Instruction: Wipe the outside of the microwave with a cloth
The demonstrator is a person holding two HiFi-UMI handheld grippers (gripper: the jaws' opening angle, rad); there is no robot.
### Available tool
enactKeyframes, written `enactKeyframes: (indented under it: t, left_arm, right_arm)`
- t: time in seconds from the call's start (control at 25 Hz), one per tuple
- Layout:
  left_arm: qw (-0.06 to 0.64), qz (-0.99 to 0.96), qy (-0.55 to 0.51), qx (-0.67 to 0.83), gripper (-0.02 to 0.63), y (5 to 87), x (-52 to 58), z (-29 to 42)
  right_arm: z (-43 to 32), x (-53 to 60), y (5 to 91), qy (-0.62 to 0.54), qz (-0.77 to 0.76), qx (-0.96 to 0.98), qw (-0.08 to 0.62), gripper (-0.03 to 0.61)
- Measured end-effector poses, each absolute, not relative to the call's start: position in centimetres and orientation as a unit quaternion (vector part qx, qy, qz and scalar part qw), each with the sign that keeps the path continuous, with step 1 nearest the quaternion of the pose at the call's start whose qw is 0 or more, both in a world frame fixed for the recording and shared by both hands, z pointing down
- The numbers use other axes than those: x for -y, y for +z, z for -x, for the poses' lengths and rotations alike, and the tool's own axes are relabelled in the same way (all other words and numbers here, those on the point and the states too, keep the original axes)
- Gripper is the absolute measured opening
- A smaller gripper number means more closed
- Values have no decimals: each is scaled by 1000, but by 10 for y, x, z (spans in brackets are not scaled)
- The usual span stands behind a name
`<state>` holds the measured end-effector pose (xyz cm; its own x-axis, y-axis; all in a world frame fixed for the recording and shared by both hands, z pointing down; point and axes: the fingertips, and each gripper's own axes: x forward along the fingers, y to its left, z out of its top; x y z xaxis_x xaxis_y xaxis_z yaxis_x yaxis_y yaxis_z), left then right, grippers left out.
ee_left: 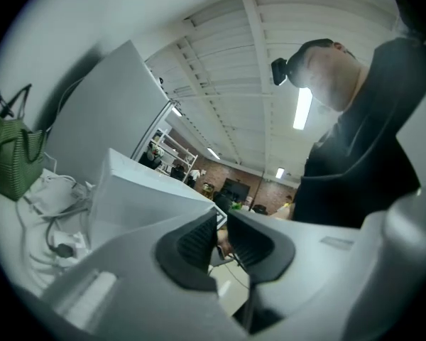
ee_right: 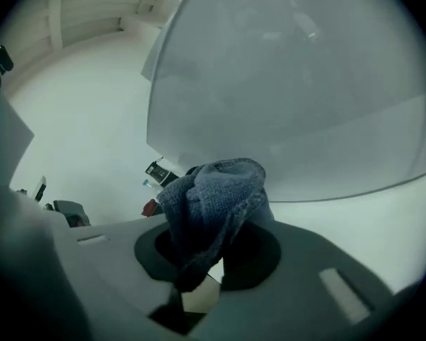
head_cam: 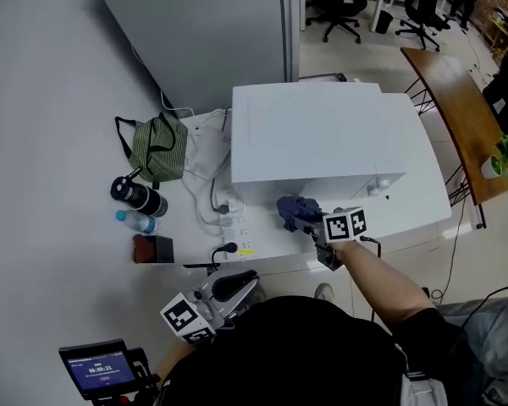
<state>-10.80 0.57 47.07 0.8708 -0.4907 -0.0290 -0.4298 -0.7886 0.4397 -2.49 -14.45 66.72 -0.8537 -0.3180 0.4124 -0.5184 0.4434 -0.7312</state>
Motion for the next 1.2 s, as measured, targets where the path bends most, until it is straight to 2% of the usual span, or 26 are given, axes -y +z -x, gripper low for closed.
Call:
enactKeyframes:
  t: [0.12,0.28,0.48,0.52,0.68,0.92,1.2]
  left_arm:
    - [221,-932,-73,279,44,479,-11,142]
    - [228,-920,-74,311,44,486,-18,180]
    - [236,-910,-77,332,44,492,-22,203]
    - [236,-910,-77,332,46,492,-21,203]
    - [234,-915,-78,321,44,482,-14,188]
    - [229,-931,-56,279,44,483,-9,142]
    - [225,-951,-37,207,44,477,1,60]
  right_arm:
    - [87,158,681,486,-226,838,107,75]
    - [128,182,683,511,-242,821,76,91]
    - [147,188,688,530,-243,811,57,209]
    - [147,189,689,532,-247,808,55,208]
    - [139,189,692,525,-263,808,49,101]
    - [71,189,687,528,-284,800,38,87]
    - [-113,189,696,524,-390,757,14,87]
